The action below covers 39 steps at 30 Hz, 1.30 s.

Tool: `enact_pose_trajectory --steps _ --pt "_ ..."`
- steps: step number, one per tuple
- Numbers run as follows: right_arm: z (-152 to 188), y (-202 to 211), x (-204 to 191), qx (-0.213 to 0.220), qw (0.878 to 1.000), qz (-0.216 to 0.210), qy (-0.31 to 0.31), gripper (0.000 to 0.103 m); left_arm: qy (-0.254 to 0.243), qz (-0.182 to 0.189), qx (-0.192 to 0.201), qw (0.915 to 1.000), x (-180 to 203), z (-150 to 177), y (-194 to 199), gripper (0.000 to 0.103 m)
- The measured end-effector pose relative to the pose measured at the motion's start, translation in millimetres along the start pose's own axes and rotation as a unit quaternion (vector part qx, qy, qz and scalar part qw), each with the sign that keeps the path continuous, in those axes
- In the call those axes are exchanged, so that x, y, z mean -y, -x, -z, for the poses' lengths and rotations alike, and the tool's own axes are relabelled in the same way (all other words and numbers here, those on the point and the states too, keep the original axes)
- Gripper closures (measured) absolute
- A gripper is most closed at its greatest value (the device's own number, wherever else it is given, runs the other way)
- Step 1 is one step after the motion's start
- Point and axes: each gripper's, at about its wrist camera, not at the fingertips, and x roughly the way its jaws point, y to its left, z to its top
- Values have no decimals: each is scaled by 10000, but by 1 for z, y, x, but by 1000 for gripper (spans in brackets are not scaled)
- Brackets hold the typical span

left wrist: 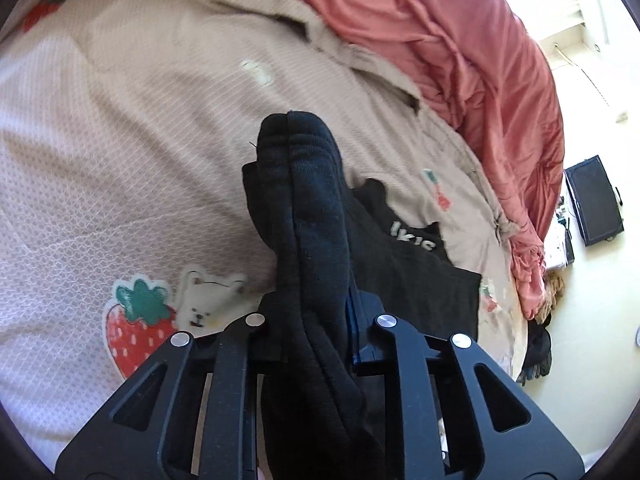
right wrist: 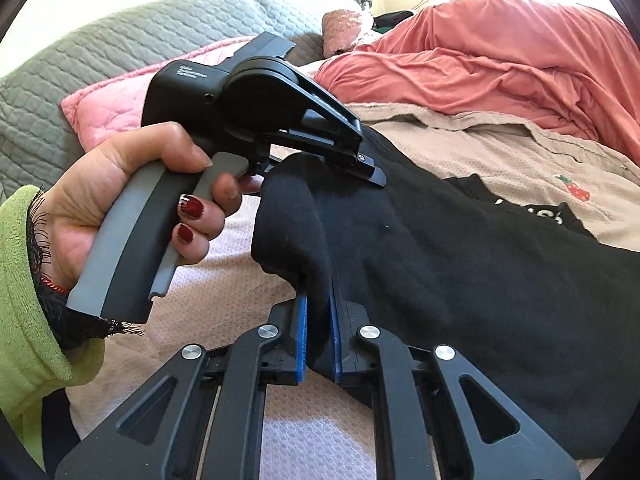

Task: Fold small clothes
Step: 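Lift the side with both tools and fold it over the other half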

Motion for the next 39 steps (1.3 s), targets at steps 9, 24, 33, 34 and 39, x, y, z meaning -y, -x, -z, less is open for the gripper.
enact_pose_trajectory --steps 9,24,33,34,39 --pt "-7 41 24 343 9991 160 -196 95 -317 114 75 9994 60 2 5 92" --pt "10 102 78 677 9946 528 -576 95 -882 -172 -116 9959 152 18 -23 92" --pt "26 136 111 821 9906 737 -806 95 -1310 -326 -307 9904 208 33 -52 92" --pt "27 139 114 838 9900 754 -843 95 -1338 -328 -321 9899 213 35 -55 92" --pt "33 154 133 914 9860 892 -1074 95 -1498 -351 -385 9873 237 41 -71 92"
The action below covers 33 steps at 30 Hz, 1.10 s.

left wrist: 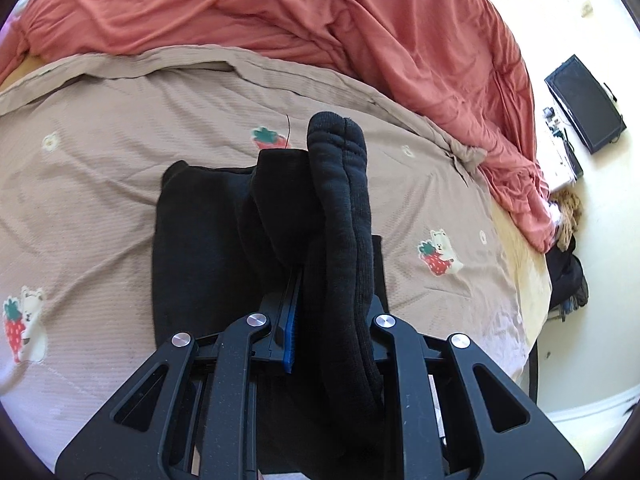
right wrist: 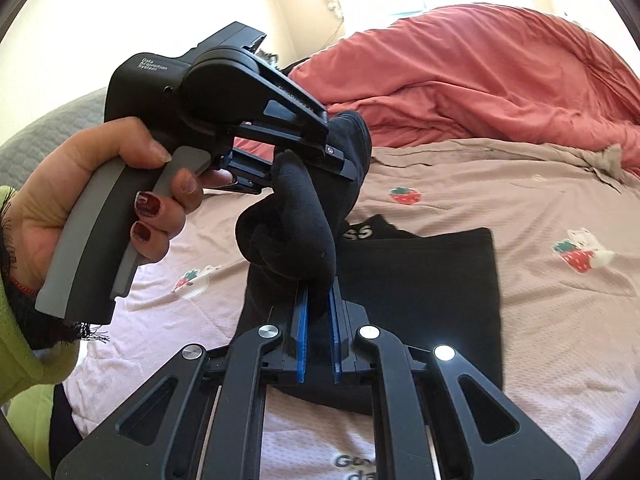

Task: Fold small clothes
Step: 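Lift the side with both tools and fold it over the other half, then lay the folded side down and open both tools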

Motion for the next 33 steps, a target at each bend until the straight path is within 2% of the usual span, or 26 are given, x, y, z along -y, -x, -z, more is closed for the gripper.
enact_pose_trajectory --steps 13,20,24,30,31,32,33 --pt "15 15 32 -143 9990 245 -331 95 -185 19 -312 9993 37 10 -41 91" --pt "32 6 57 -492 9946 302 -862 95 -311 -163 -557 9978 44 20 -74 89" --pt "39 -3 61 -722 9925 336 -927 94 -316 -158 -670 9971 41 24 -87 85" --pt "40 -6 64 -748 9913 308 -1041 90 -271 86 -559 9980 37 22 -75 74" --pt "40 -7 64 -765 9910 302 -1052 90 -253 173 -533 9981 36 21 -72 66" --pt "41 -9 64 -852 9902 338 -1056 89 -200 286 -499 9981 35 20 -70 51" --pt "43 -11 65 -920 9892 391 -1068 88 -82 448 -454 9979 32 19 -65 47"
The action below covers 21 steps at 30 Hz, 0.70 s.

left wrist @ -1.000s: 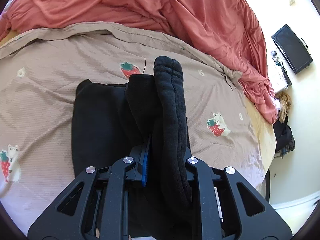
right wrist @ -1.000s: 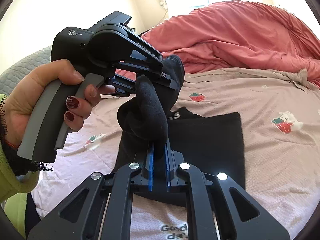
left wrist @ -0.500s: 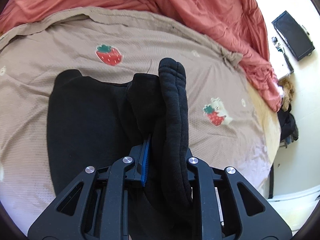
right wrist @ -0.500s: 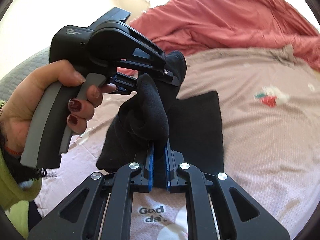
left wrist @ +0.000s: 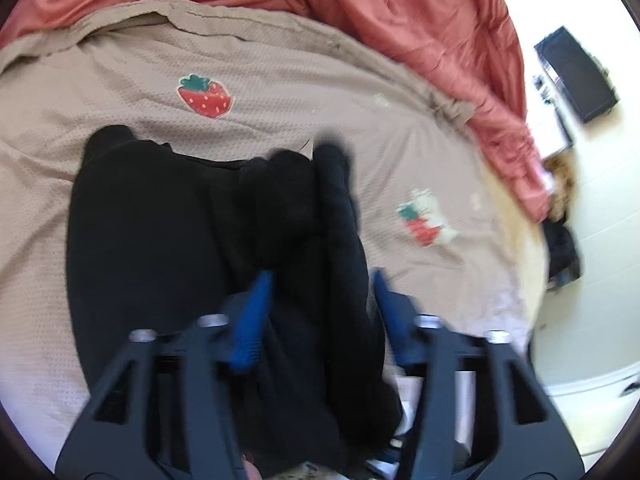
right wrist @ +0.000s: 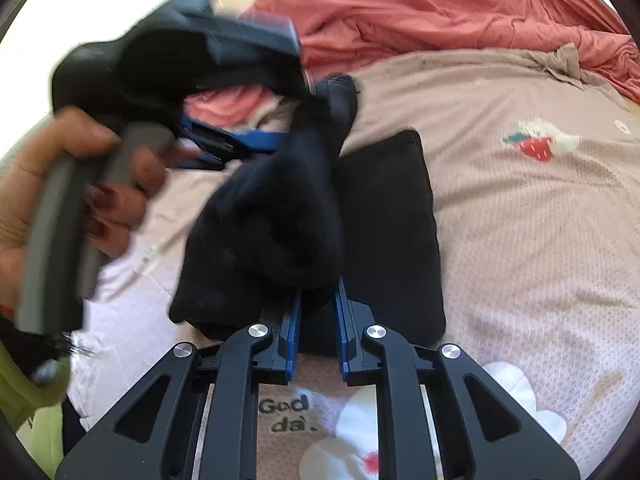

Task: Fold small clothes
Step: 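Lay the folded side down and open both tools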

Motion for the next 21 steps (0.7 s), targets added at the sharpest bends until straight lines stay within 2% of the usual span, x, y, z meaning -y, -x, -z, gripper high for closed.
enact_pose_trajectory --steps 2,4,6,8,10,11,15,18,21 --pt "2 -6 5 -132 9998 39 -145 88 33 29 81 10000 -1 -2 7 47" --pt "3 -8 12 -212 9990 -58 -392 88 -104 -192 306 9993 -1 -3 19 47" --pt "2 -7 19 -244 9972 -147 -686 83 -131 -335 452 9983 -6 -1 31 47" --pt "2 -5 23 -287 9949 -189 -950 80 -141 -546 587 9967 -15 3 42 47" --pt "0 -2 23 -315 9935 -176 -1078 74 -172 -933 732 9928 -31 12 54 47" --pt "-3 2 22 -258 9933 -158 -1116 71 -150 -1141 796 9902 -41 20 59 47" --pt "-15 22 16 158 9943 54 -1050 57 23 -1528 821 9848 -73 42 66 48" --pt "-20 36 15 533 9934 221 -995 49 88 -1587 813 9839 -87 58 65 48" --pt "-27 27 16 445 9956 299 -775 47 -40 -1483 780 9858 -87 71 62 48"
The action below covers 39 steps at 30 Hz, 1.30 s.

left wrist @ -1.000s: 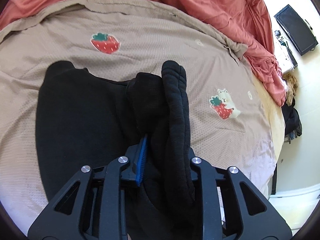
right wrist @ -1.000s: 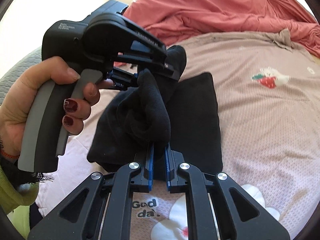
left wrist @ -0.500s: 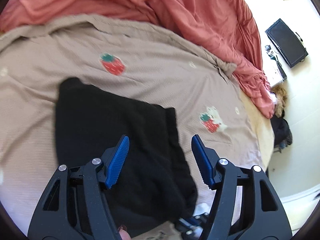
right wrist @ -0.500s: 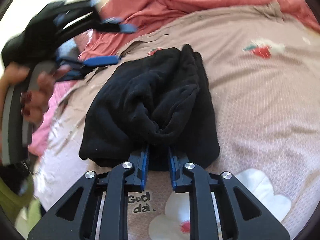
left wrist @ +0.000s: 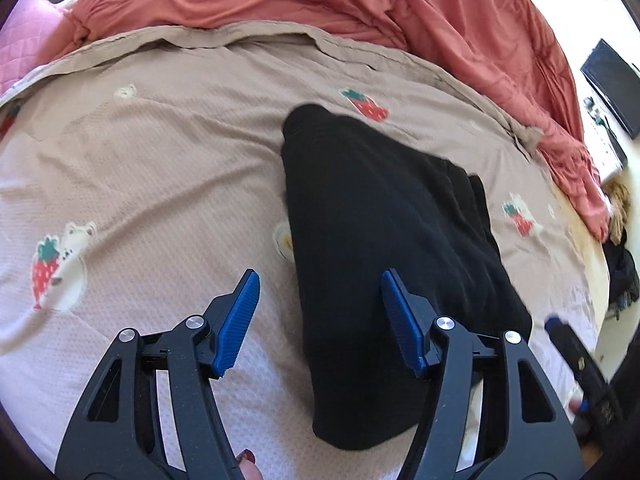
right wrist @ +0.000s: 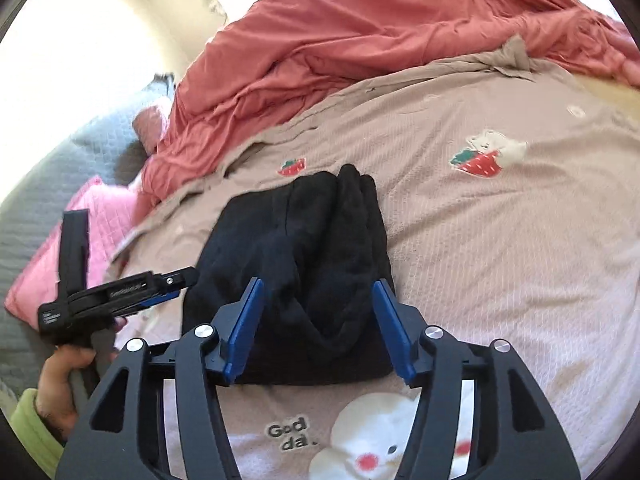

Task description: Fold small clothes

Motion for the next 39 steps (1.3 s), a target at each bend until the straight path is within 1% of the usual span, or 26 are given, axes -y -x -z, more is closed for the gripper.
enact_pose_trajectory --steps 1,3,5,7,8,9,11,14,16,17,18,19,21,23,24,25,26,27,29,31,32,33,34,36,39 --pt "-3 -5 1 -76 10000 -28 -16 47 -83 -2 7 10000 3 3 0 48" --pt "-12 -18 3 -248 9991 -301 -149 47 -293 -80 36 9995 9 8 -1 48" --pt "-26 -35 5 -450 9976 -462 -231 47 -452 -109 56 9989 14 11 0 48" --pt "-38 -51 4 -604 9968 -427 -298 46 -546 -97 41 9985 18 12 -1 48" --pt "-47 -67 2 -798 9955 -444 -248 46 -611 -94 31 9981 20 13 -1 48" --pt "-51 -74 0 -862 9951 -434 -233 46 -664 -116 36 9977 21 14 -2 48" --pt "-58 -93 -4 -1125 9930 -354 -108 46 -662 -100 31 9978 22 16 -3 48" --pt "-63 -114 -1 -1335 9904 -281 -203 47 -609 -40 29 9981 20 17 -5 48" --pt "-65 -118 2 -1370 9896 -357 -270 56 -605 -36 36 9982 20 17 -6 48" --pt "-66 -120 1 -1416 9886 -465 -209 70 -611 -39 39 9981 21 17 -7 48" --pt "-67 -120 -2 -1413 9886 -497 -118 79 -626 -42 38 9980 22 17 -7 48" --pt "-68 -118 -4 -1385 9890 -515 -21 84 -633 -39 42 9980 22 17 -7 48" --pt "-72 -107 -11 -1218 9907 -536 286 87 -647 -30 38 9979 24 18 -6 48" --pt "-77 -90 -20 -923 9924 -390 720 87 -676 51 39 9977 27 19 -4 48" --pt "-78 -83 -22 -781 9923 -226 931 87 -724 119 23 9973 30 20 -4 48" --pt "-79 -81 -23 -751 9917 -135 1033 87 -765 155 1 9970 33 20 -5 48" --pt "-78 -83 -22 -784 9894 114 1217 87 -805 165 -22 9966 35 21 -6 47" --pt "-77 -88 -20 -849 9880 232 1267 87 -849 153 -64 9963 37 22 -10 47" --pt "-68 -106 -13 -1122 9842 377 1315 85 -901 22 -121 9959 39 25 -16 46" --pt "-62 -114 -8 -1136 9823 515 1398 81 -806 66 -183 9966 36 25 -21 43" --pt "-60 -112 -5 -1086 9832 514 1373 78 -728 113 -219 9970 34 25 -22 43" --pt "-60 -109 -2 -1039 9848 505 1298 71 -701 130 -228 9972 33 25 -22 43" --pt "-61 -104 0 -979 9865 532 1200 68 -702 122 -224 9972 33 25 -22 43" --pt "-61 -92 2 -839 9902 453 1022 64 -746 88 -208 9970 34 25 -20 43" --pt "-58 -66 3 -592 9938 394 856 61 -763 65 -180 9969 34 25 -16 43"
